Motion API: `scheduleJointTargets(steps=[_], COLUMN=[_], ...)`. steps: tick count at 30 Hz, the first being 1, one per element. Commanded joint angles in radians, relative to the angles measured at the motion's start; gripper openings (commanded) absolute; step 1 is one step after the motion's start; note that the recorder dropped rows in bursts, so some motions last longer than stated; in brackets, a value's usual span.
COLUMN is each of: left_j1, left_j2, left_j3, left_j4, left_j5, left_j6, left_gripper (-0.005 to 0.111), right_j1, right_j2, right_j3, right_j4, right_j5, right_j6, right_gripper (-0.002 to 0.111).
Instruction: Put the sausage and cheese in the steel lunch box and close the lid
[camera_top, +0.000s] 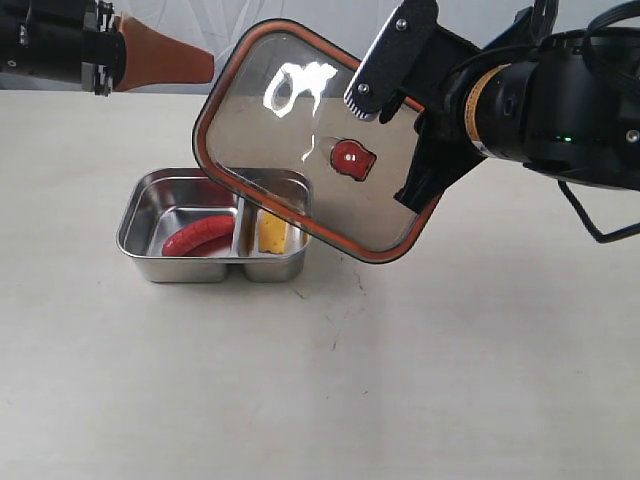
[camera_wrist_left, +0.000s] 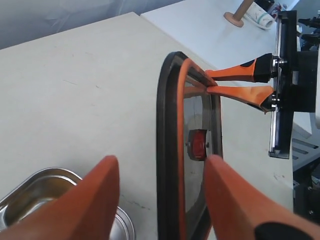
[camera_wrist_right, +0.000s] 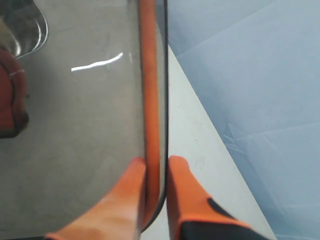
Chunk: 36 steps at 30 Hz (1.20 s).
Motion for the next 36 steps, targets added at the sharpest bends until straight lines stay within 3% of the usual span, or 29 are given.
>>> scheduleJointTargets(steps=[1,34,36], left_j1=[-0.029,-0.038,-0.038], left_j2=[0.016,0.046,0.046], left_j3=[-0.004,-0.004,-0.004], left_j4=[-0.004,-0.005,-0.005], left_j5=[0.01,0.01,0.01], left_j6=[0.006,0.039,0.044], left_gripper=[0.051,0.05,0.043], right_j1=[0.0,0.0,0.0], right_j2=[-0.01,-0.01,-0.01], right_j3=[-0.005,-0.005,-0.005], right_j4=[-0.008,-0.01,-0.01], right_j5=[-0.004,-0.091,-0.1], right_j6=[0.007,0.007,0.007], right_gripper=[-0.001,-0.001,-0.001])
